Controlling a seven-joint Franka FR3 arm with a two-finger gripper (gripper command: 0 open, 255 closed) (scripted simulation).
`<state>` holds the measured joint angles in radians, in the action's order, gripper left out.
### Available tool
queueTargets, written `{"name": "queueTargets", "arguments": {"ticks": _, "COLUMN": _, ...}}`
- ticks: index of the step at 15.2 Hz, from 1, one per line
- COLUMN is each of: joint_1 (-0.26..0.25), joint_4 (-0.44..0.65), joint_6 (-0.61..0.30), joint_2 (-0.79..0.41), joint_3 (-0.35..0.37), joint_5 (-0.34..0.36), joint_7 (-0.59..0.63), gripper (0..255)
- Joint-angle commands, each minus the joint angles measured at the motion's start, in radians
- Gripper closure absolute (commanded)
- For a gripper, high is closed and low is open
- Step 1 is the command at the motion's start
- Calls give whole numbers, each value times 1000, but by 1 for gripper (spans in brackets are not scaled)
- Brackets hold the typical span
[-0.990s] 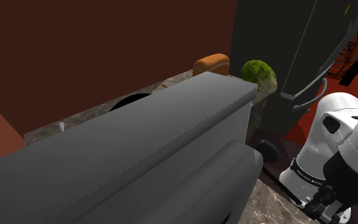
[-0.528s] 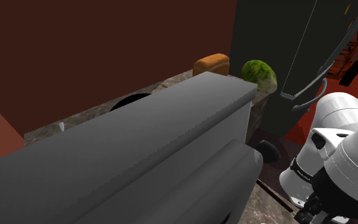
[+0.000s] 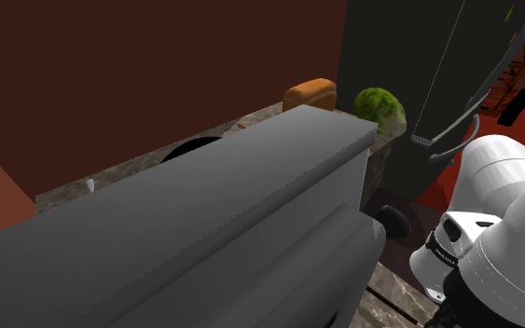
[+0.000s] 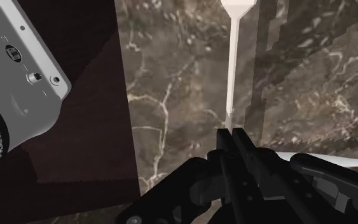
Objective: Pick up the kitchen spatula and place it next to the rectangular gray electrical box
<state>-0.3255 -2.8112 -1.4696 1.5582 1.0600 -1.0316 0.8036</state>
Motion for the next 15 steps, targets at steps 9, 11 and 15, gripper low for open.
{"name": "queueTargets", "arguments": {"ticks": 9, "joint_1": -21, "joint_4": -30, "joint_6": -27, "joint_2": 3, "joint_3": 57, "joint_5": -53, "joint_7": 3, "gripper": 255}}
{"name": "queueTargets", "arguments": {"ticks": 11, "joint_1": -21, "joint_4": -30, "joint_6": -27, "joint_2": 3, "joint_3": 57, "joint_5": -53, "joint_7": 4, "gripper": 0}}
{"name": "queueTargets", "arguments": {"ticks": 15, "joint_1": -21, "joint_4": -29, "joint_6": -27, "joint_2": 3, "joint_3": 57, "joint_5": -53, "joint_7": 4, "gripper": 0}}
